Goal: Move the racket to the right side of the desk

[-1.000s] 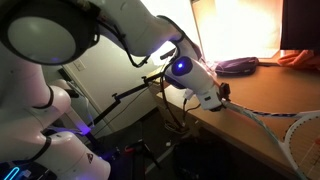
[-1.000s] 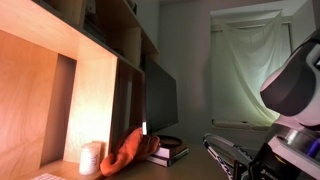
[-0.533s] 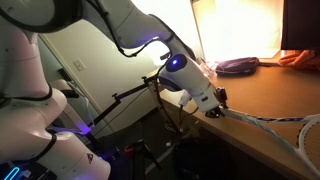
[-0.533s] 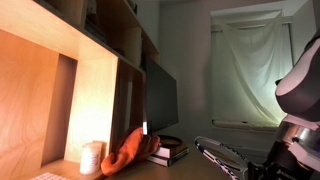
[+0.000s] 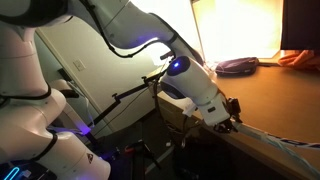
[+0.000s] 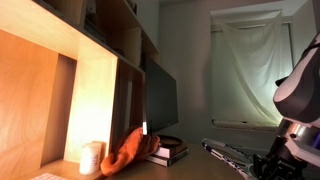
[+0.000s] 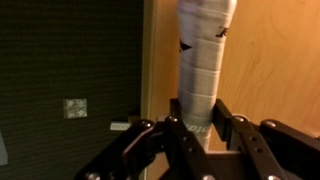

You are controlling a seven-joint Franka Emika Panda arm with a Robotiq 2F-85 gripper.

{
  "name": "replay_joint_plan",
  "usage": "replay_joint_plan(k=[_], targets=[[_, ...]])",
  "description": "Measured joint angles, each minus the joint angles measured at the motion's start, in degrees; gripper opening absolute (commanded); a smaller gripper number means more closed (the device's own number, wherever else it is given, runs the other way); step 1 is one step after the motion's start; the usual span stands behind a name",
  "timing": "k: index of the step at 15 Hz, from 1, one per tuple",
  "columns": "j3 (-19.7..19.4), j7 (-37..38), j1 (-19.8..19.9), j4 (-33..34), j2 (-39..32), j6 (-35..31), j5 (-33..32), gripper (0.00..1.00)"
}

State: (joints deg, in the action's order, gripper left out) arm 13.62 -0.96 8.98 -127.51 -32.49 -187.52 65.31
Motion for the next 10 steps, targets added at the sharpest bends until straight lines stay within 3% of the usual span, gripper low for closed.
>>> replay_joint_plan(k=[10], targets=[[-8.53,0.17,-4.25,-3.92,5.25,-0.01,0.02,0.11]])
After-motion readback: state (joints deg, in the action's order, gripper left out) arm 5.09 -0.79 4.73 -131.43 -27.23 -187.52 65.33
